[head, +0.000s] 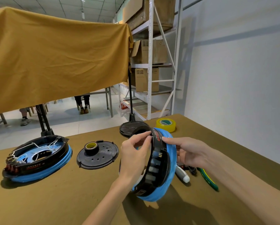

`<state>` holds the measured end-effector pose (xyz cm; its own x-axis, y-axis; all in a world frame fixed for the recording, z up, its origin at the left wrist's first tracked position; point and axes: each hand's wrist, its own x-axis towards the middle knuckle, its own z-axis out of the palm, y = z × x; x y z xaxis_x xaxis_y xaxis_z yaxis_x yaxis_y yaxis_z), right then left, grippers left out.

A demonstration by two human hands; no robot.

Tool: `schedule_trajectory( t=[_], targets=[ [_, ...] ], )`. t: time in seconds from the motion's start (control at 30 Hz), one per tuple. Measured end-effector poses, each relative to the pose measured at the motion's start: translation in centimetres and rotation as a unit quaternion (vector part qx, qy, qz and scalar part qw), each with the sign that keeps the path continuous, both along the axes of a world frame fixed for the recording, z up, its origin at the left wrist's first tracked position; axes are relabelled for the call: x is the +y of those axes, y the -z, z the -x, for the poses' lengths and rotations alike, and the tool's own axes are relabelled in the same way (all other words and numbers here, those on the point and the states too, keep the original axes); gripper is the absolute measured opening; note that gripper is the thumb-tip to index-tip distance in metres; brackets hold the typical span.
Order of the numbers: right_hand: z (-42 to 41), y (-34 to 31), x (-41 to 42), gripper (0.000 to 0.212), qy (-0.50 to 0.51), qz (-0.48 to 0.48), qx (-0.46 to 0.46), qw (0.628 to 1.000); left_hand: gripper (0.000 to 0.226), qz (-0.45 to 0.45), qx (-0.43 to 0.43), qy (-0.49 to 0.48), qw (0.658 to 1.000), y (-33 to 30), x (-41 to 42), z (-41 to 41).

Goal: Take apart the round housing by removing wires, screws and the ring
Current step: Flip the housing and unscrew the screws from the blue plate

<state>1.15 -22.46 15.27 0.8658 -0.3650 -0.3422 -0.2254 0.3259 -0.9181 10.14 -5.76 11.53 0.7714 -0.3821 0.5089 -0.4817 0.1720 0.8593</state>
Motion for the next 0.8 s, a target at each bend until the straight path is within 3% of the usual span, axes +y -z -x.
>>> schedule_trajectory(
  t=[0.13, 0.23, 0.33, 0.5, 0.8],
  targets=[
    [-0.8, -0.3, 0.4, 0.047, -0.010, -0.012, -0.012, 1.000, 0.021, 0.001, -0.064, -0.027, 0.998, -0.1, 1.4, -1.0],
    [-1.7, -0.8, 1.2, 0.039, -0.027, 0.048, -0.028, 0.998, 0.020, 0.022, -0.075, -0.045, 0.996, 0.3, 2.5, -1.2],
    [-2.4, -1.2, 2.1, 0.034, -0.028, 0.142, -0.051, 0.988, 0.019, 0.035, -0.060, -0.055, 0.996, 0.9, 3.4, -1.3],
    [-3.1, -0.7, 4.0, 0.025, -0.018, 0.207, -0.063, 0.976, 0.014, 0.074, 0.038, -0.063, 0.995, 2.1, 4.2, -1.2],
    [-4.2, -0.1, 6.2, 0.021, -0.007, 0.251, -0.092, 0.964, 0.007, 0.023, -0.005, -0.105, 0.994, 3.5, 4.4, -1.0]
  ],
)
